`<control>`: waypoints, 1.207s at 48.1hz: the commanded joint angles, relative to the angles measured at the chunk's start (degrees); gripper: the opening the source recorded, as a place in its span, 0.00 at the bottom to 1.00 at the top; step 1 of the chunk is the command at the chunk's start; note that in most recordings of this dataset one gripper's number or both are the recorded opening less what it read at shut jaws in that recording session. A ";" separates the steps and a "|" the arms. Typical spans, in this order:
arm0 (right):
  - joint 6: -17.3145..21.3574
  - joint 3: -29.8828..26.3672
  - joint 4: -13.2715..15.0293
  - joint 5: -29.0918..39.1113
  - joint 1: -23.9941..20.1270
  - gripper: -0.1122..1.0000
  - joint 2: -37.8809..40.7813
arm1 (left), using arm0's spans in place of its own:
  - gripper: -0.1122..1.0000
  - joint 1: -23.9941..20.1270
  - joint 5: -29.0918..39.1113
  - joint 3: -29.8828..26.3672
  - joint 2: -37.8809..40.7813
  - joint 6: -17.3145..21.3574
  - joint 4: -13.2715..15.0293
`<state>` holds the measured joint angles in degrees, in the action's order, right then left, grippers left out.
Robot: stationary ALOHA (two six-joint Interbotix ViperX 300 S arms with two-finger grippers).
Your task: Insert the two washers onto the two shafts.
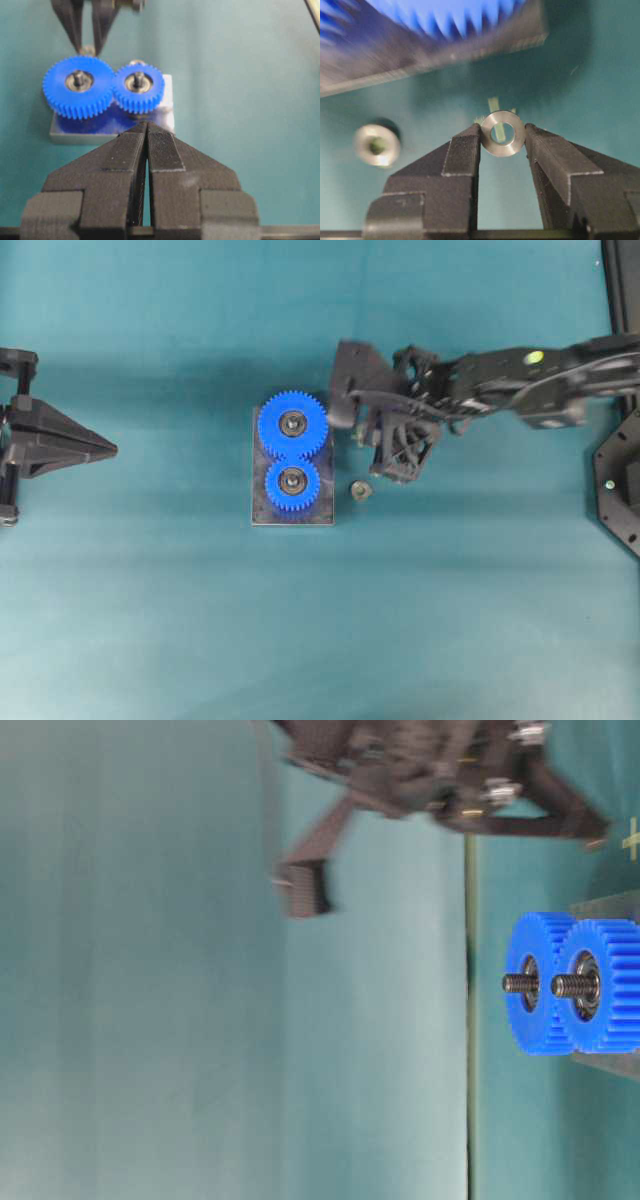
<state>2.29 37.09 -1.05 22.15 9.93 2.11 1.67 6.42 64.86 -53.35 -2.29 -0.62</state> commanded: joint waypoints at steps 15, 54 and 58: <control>0.18 -7.29 0.70 2.90 -2.55 0.40 -2.37 | 0.11 0.00 -0.53 -1.23 0.44 -0.18 -0.09; -2.99 -19.16 3.08 5.36 -3.25 0.40 5.71 | 0.11 0.00 -0.62 -1.23 0.35 -0.18 -0.09; -2.90 -19.07 3.08 6.33 -3.16 0.40 6.06 | 0.11 0.00 -0.53 -1.23 0.35 -0.18 -0.09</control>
<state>-0.09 19.34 2.02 28.04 6.94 9.05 1.67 6.42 64.86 -53.26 -2.37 -0.62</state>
